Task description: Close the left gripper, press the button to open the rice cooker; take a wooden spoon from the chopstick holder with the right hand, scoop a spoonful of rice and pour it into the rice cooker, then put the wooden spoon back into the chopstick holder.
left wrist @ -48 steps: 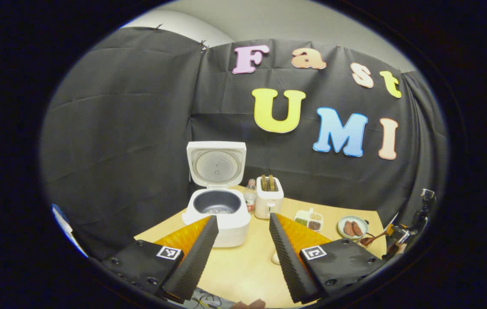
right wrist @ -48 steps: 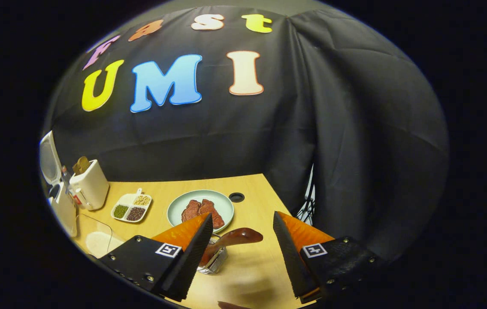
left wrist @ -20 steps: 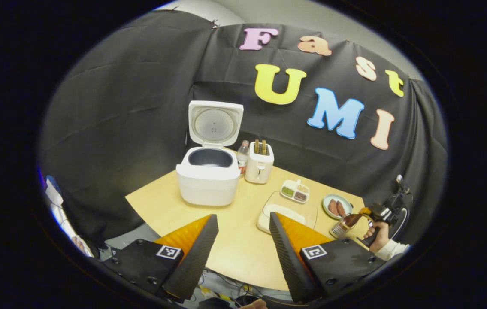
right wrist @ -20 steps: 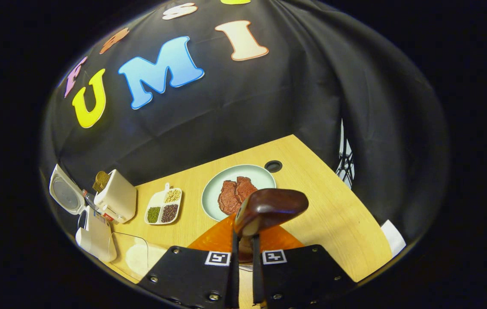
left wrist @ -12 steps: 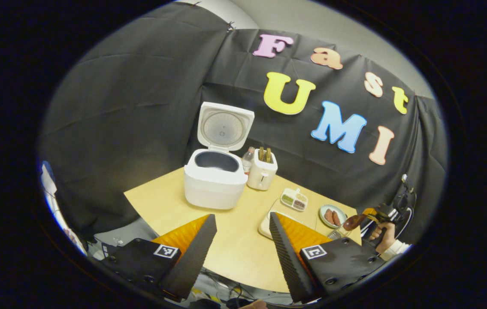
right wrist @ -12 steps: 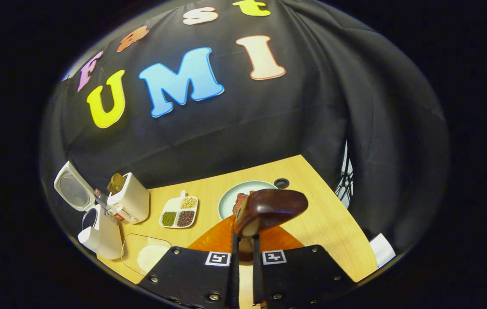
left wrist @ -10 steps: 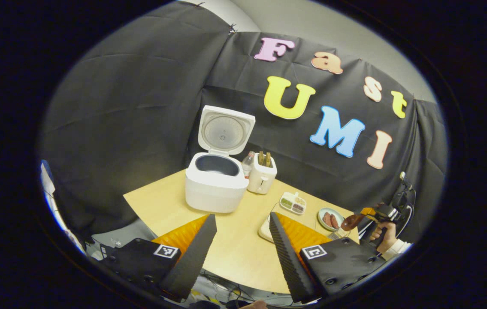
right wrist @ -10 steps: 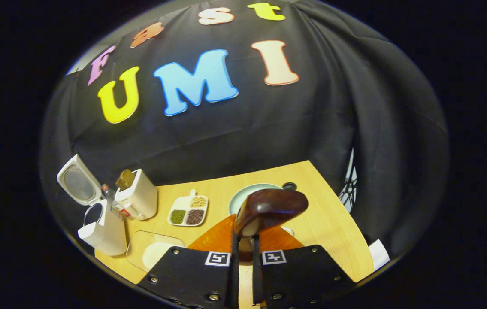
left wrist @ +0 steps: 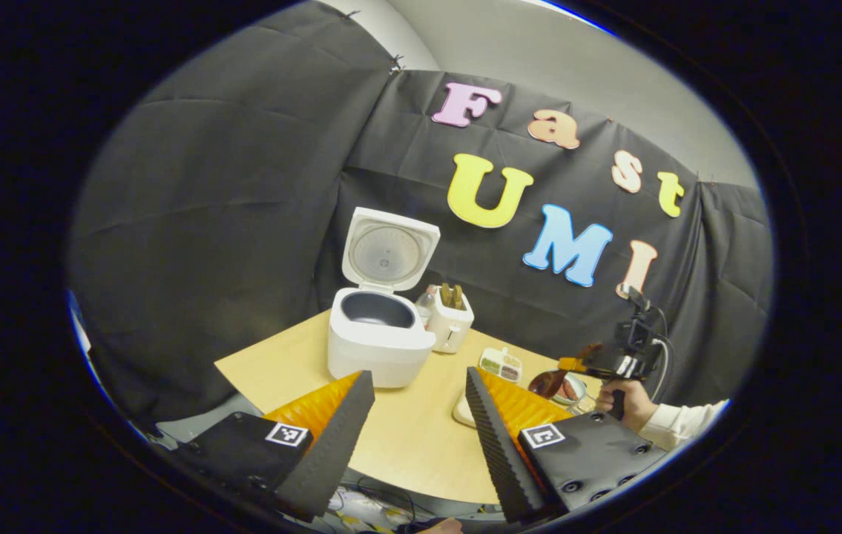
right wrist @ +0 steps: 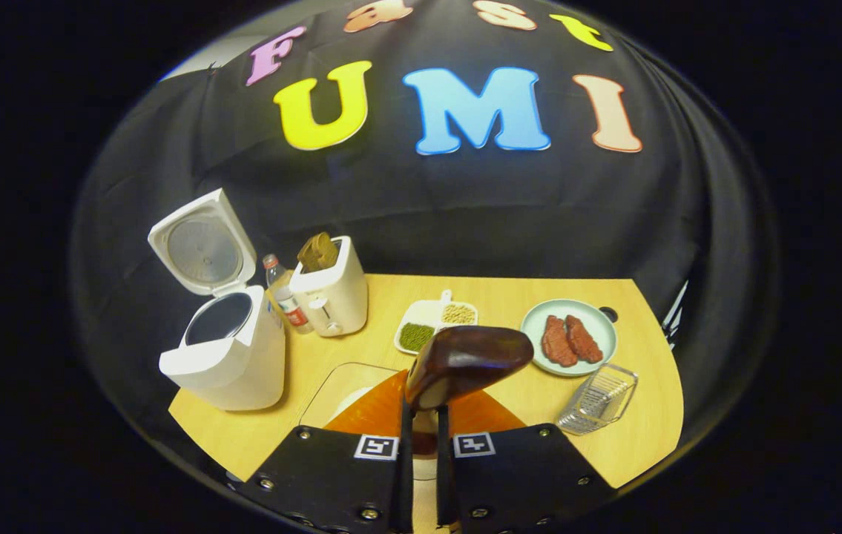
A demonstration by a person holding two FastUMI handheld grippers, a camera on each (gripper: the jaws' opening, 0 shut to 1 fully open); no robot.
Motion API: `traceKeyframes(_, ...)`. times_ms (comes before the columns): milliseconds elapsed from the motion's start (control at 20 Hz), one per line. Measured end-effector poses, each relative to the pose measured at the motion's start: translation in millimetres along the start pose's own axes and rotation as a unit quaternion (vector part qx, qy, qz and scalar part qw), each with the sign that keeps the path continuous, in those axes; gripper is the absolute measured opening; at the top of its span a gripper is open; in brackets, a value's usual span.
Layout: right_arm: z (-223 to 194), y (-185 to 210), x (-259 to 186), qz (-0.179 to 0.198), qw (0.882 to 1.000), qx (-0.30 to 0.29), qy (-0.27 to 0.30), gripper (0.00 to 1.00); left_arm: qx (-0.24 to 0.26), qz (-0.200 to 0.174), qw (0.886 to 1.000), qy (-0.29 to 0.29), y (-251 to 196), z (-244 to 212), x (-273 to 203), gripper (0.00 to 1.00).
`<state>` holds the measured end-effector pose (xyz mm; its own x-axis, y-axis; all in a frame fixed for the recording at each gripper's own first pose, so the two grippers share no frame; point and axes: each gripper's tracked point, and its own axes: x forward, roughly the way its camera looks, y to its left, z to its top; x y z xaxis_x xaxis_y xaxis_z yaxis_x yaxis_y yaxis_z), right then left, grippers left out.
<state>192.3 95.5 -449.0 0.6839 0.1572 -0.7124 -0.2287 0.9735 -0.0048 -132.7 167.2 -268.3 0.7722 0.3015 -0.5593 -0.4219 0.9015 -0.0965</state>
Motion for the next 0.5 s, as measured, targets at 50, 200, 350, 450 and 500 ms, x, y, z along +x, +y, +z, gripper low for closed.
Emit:
traceKeyframes(50, -8, 5, 12, 0.002, 1.000, -0.005, 0.014, 0.13, 0.002, 0.007, 1.000, -0.001, 3, 1, 1, 0.89)
traceKeyframes(200, -26, 15, 42, 0.008, 0.999, -0.029, 0.045, 0.13, 0.000, 0.033, 0.999, 0.006, 11, -4, 10, 0.89)
traceKeyframes(350, -36, 22, 64, 0.011, 0.996, -0.059, 0.063, 0.13, 0.003, 0.049, 0.999, 0.015, 14, -7, 20, 0.89)
traceKeyframes(450, -44, 27, 78, 0.015, 0.994, -0.077, 0.073, 0.13, 0.003, 0.061, 0.998, 0.023, 16, -12, 28, 0.89)
traceKeyframes(500, -48, 30, 83, 0.018, 0.993, -0.084, 0.079, 0.13, -0.002, 0.066, 0.997, 0.026, 18, -15, 31, 0.86)
